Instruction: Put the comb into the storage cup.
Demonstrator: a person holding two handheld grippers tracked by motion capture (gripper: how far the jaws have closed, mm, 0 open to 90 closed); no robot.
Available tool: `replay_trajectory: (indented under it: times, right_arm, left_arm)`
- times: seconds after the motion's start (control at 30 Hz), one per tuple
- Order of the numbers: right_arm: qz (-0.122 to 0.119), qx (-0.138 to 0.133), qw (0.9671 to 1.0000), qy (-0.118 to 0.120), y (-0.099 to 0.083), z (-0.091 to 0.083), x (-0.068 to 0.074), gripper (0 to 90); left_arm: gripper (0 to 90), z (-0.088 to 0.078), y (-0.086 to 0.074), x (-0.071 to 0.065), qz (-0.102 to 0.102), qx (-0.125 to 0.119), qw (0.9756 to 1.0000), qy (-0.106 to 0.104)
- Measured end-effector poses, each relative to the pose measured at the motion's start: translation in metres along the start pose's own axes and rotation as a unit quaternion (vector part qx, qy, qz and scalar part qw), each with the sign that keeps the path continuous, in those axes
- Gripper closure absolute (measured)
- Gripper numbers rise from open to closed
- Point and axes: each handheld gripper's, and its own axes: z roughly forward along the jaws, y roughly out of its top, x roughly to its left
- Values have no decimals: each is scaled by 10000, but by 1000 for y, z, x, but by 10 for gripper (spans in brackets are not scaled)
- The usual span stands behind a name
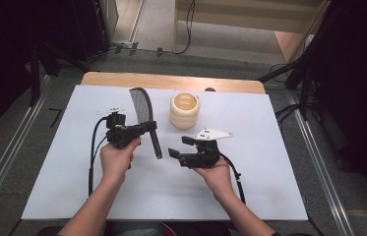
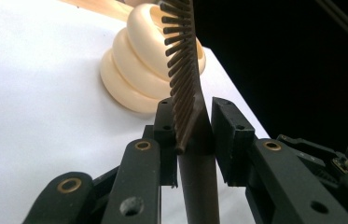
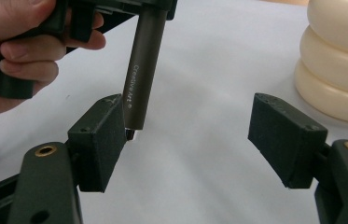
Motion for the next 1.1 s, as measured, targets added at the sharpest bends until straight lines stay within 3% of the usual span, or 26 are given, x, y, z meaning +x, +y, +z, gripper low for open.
replay_trajectory:
  times: [0.5,0.77,1.1]
  right_arm:
    - [-78,215,9996,160,-6,-16,-13,255]
    - [-240,491,9980,310,-11,-25,-16,255]
    - [-324,716,9966,256,-21,-41,-21,245]
  left_arm:
    - [733,3,0,1,51,219,9997,-132]
    - [733,2,0,1,71,266,9995,-153]
    - [733,2,0,0,96,275,9994,-204]
